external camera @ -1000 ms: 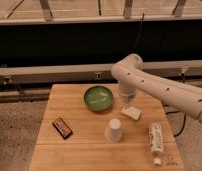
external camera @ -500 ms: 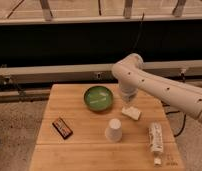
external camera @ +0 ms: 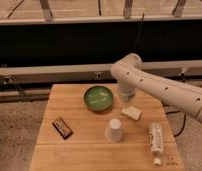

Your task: Move the arm in a circular motion

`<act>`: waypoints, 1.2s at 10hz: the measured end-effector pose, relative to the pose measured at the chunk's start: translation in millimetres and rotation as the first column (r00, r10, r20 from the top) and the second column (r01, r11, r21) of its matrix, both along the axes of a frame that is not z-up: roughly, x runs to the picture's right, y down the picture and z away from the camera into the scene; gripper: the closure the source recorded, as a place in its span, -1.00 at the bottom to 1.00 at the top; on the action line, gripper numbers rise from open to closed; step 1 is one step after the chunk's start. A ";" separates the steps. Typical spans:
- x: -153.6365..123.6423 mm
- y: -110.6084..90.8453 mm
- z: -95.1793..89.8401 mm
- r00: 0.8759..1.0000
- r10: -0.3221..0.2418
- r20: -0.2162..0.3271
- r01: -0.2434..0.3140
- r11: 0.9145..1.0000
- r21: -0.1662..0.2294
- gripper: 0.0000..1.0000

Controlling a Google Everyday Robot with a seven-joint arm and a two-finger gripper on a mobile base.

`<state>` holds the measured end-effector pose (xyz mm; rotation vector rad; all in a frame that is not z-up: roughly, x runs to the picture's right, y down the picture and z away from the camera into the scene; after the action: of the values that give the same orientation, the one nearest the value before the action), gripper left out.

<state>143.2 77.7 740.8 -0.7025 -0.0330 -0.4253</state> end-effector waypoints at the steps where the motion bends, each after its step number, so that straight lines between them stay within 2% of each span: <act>1: -0.7 0.7 -5.5 1.000 0.019 0.009 -0.019 1.000 -0.024 0.95; 4: 21.0 5.3 -21.1 0.996 0.092 -0.020 -0.093 0.993 -0.069 0.95; 6: 56.5 5.6 -23.7 0.984 0.168 -0.061 -0.173 0.981 -0.086 0.95; 8: 86.9 3.7 -18.2 0.968 0.232 -0.099 -0.242 0.965 -0.104 0.95; 10: 103.2 -2.5 -7.8 0.962 0.249 -0.115 -0.262 0.958 -0.114 0.95; 12: 102.1 -15.9 10.0 0.961 0.250 -0.120 -0.264 0.957 -0.123 0.95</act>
<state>245.3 61.9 750.9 -0.8437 -0.0557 -0.1364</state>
